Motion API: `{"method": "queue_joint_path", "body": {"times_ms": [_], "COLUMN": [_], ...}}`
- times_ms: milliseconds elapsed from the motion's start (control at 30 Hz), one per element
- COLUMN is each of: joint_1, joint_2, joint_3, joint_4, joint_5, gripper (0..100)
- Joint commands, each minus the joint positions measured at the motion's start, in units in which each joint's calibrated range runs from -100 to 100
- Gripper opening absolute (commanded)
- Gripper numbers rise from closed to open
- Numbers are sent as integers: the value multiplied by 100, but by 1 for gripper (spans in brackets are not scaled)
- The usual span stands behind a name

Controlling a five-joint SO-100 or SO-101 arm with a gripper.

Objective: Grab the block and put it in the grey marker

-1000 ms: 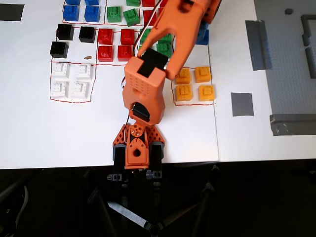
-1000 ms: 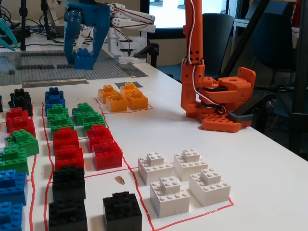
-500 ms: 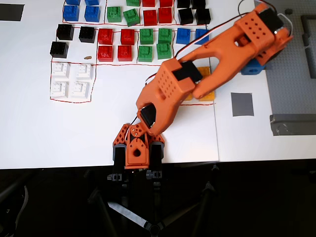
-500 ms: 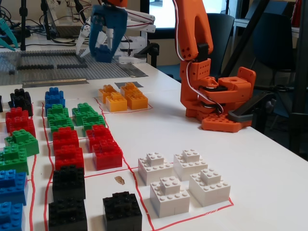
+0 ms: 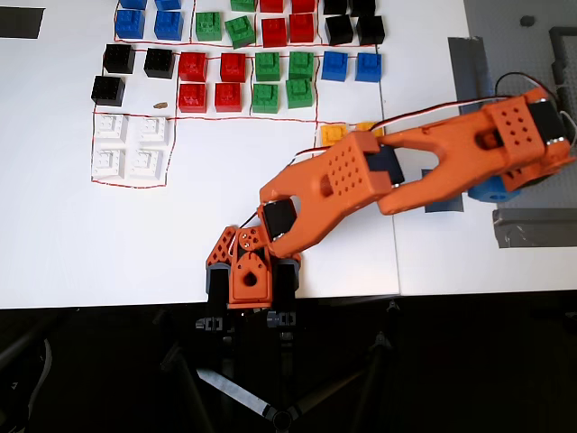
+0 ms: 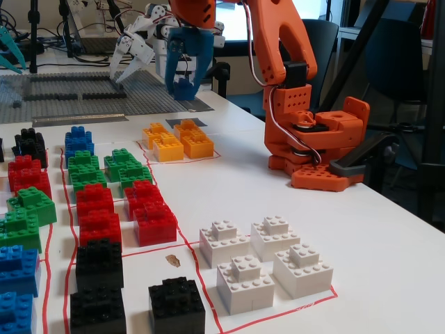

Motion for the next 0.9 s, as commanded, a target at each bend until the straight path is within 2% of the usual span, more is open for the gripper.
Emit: {"method": "queue_joint_path", "body": {"times_ms": [0,600,867], "joint_1": [179,-262,-354], "joint_2": [-313,352,387], "joint_3": [-478,-387,-387], "joint_4": [185,471,471], "joint_5": [73,-313,-361], "gripper": [0,0,9]}}
